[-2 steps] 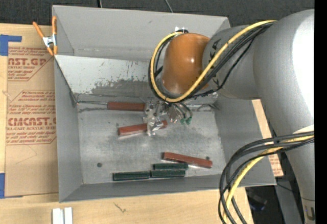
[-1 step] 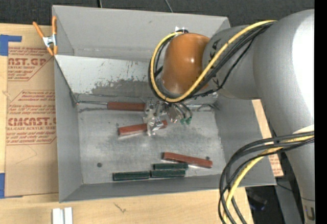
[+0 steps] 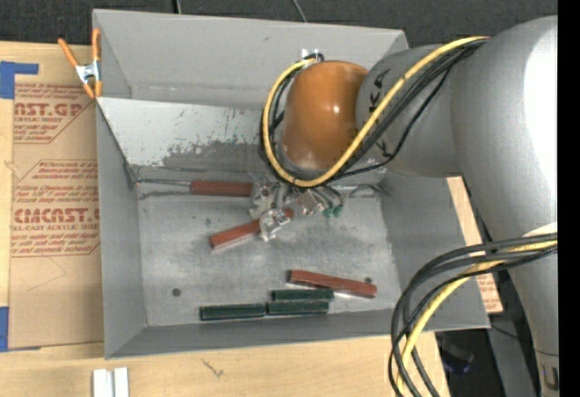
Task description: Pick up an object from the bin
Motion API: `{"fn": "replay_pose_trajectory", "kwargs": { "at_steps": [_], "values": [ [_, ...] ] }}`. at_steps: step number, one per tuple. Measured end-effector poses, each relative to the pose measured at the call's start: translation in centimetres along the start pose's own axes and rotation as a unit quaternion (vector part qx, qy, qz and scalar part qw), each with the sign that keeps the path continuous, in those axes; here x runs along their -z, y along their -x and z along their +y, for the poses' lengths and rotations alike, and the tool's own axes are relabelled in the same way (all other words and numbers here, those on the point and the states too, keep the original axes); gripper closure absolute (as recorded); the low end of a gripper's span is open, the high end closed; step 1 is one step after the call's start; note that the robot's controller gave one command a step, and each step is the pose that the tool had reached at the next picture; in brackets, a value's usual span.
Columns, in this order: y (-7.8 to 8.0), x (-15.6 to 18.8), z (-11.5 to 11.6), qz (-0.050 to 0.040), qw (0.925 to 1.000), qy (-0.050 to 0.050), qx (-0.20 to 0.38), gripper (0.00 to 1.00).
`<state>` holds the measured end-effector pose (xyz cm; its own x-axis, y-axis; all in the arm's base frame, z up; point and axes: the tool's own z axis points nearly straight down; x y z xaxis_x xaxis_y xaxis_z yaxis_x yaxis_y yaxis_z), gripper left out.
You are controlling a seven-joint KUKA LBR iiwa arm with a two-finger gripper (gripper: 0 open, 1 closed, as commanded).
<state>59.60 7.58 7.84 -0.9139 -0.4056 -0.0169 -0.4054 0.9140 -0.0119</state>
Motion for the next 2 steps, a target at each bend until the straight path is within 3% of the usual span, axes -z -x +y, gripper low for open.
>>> {"fn": "replay_pose_trajectory", "kwargs": {
  "at_steps": [1,2],
  "values": [
    [0.3,0.0,2.2,-0.0037,0.9835,-0.001,0.181,1.0],
    [-1.2,0.0,-0.4,-0.0079,0.9683,0.007,0.249,1.0]
  ]
}}
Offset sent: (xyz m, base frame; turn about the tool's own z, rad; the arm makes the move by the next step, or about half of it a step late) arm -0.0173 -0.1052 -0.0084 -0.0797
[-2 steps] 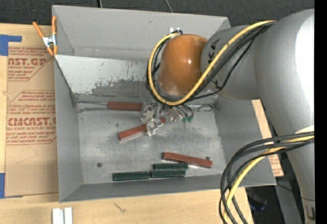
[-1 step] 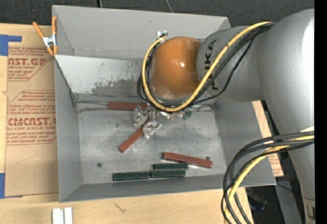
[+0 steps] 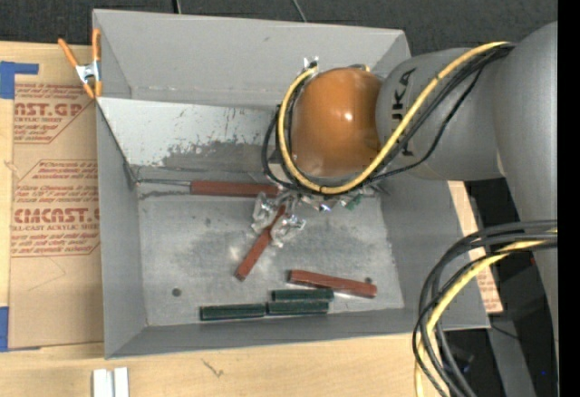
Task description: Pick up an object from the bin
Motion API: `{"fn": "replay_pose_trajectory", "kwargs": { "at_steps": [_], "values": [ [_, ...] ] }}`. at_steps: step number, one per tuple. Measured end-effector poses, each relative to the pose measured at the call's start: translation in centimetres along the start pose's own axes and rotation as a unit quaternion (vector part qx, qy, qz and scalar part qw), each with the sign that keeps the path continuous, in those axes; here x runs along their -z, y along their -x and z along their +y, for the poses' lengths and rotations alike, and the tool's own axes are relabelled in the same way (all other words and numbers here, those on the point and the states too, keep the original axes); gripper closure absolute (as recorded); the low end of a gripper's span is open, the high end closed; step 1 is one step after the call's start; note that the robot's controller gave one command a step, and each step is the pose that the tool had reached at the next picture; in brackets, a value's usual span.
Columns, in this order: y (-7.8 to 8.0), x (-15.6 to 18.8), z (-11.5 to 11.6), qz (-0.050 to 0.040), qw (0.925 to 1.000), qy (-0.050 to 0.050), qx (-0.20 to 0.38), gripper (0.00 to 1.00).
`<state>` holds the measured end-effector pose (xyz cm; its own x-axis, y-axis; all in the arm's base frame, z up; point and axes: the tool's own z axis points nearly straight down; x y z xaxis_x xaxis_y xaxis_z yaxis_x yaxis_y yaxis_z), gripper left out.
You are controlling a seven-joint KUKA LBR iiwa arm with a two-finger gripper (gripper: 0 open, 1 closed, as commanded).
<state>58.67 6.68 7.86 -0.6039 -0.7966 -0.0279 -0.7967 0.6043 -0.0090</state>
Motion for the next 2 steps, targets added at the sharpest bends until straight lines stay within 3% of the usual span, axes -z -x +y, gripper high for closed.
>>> {"fn": "replay_pose_trajectory", "kwargs": {
  "at_steps": [1,2],
  "values": [
    [-2.3,3.5,0.8,0.0161,0.9928,0.006,-0.118,1.0],
    [-1.9,8.9,1.5,0.0105,0.9888,0.001,-0.149,1.0]
  ]
}}
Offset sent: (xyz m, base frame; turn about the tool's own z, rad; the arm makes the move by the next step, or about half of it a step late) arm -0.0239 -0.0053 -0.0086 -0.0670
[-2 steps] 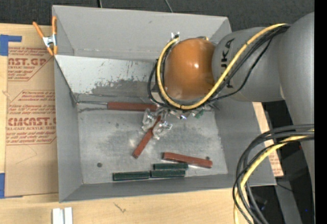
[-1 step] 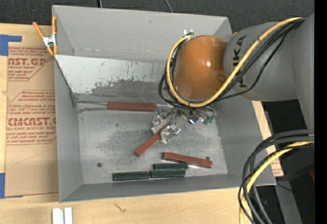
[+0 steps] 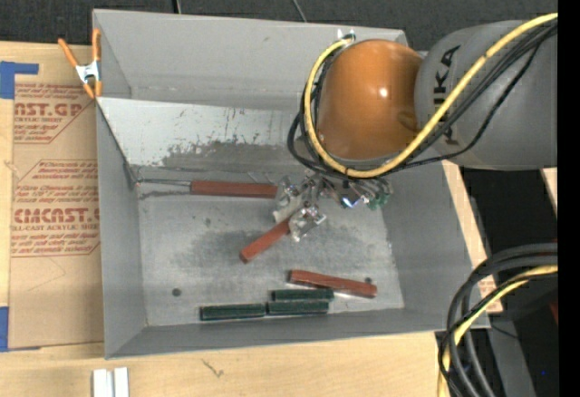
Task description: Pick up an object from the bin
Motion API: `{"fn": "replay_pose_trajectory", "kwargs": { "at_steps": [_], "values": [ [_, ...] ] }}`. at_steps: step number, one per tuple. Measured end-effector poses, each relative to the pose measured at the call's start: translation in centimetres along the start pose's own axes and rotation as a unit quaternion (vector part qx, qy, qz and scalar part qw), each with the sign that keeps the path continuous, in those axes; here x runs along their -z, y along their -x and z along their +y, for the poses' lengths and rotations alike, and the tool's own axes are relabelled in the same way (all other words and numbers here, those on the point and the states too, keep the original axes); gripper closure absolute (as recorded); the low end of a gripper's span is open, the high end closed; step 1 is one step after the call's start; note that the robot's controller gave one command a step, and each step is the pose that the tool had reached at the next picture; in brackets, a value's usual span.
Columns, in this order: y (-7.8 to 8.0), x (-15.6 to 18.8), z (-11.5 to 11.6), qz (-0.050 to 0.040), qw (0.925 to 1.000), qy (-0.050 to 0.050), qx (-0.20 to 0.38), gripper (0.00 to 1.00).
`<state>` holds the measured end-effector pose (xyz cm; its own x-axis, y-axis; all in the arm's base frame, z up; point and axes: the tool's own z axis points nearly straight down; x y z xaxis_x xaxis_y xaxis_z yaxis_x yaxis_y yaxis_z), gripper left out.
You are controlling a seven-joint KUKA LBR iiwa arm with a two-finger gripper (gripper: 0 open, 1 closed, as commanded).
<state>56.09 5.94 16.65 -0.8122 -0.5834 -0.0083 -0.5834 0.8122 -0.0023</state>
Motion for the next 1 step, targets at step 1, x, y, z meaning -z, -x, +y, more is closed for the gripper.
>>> {"fn": "replay_pose_trajectory", "kwargs": {
  "at_steps": [1],
  "values": [
    [0.54,12.82,2.04,-0.0005,0.9918,-0.001,0.128,1.0]
  ]
}}
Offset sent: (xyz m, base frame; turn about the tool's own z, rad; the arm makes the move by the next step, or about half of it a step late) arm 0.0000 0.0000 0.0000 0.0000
